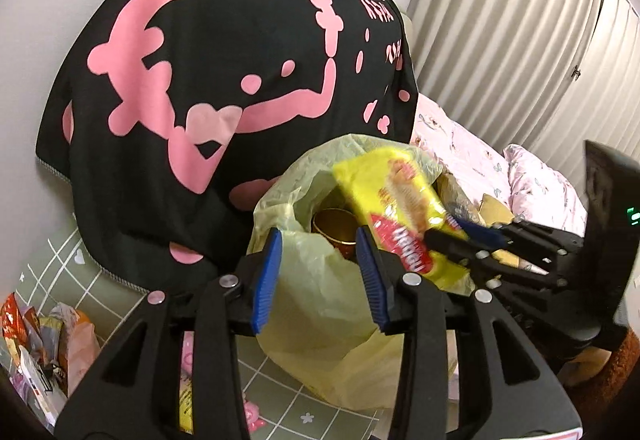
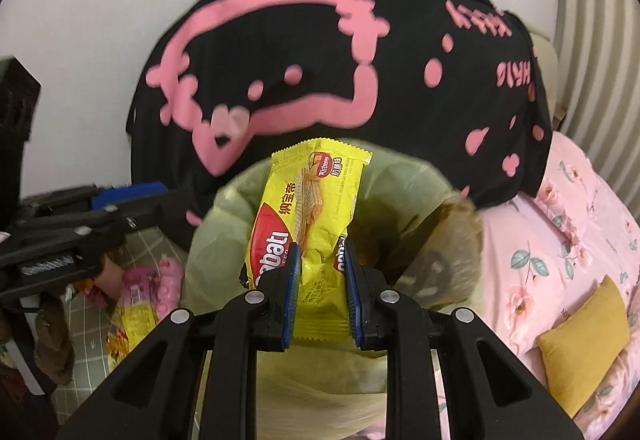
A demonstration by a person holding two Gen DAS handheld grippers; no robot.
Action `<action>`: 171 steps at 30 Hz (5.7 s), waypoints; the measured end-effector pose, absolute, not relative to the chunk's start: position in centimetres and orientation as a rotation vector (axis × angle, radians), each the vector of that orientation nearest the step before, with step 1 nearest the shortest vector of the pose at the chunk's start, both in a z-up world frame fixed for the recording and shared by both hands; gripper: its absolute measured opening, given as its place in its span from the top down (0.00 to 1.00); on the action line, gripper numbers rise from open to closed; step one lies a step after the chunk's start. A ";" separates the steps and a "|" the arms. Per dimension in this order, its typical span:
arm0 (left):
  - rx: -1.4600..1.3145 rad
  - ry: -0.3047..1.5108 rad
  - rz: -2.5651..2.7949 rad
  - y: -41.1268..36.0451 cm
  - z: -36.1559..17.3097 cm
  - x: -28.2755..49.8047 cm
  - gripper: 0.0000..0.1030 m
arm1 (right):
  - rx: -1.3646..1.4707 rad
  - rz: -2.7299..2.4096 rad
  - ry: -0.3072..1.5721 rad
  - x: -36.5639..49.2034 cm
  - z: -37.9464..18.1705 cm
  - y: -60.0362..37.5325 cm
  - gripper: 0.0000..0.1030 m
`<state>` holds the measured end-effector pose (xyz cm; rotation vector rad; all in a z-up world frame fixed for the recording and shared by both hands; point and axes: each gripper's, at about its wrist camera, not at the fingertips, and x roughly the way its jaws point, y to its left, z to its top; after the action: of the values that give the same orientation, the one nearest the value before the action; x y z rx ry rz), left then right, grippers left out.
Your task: Collect trash
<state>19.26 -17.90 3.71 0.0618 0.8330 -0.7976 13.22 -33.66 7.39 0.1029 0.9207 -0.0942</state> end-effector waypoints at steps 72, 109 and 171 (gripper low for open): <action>-0.306 0.996 -0.169 18.0 -7.9 23.8 0.57 | -0.150 0.316 0.937 24.5 5.3 -8.0 0.53; -0.419 0.912 -0.172 20.0 -5.1 20.7 0.96 | -0.111 0.538 1.040 29.5 2.9 0.1 0.53; -0.360 0.757 -0.226 17.4 3.8 23.8 0.70 | -0.124 0.443 0.806 28.5 12.7 -9.7 0.76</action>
<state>23.78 17.41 3.82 -0.3598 0.7568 -0.2262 28.49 -9.73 12.66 -0.1242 0.8060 0.4433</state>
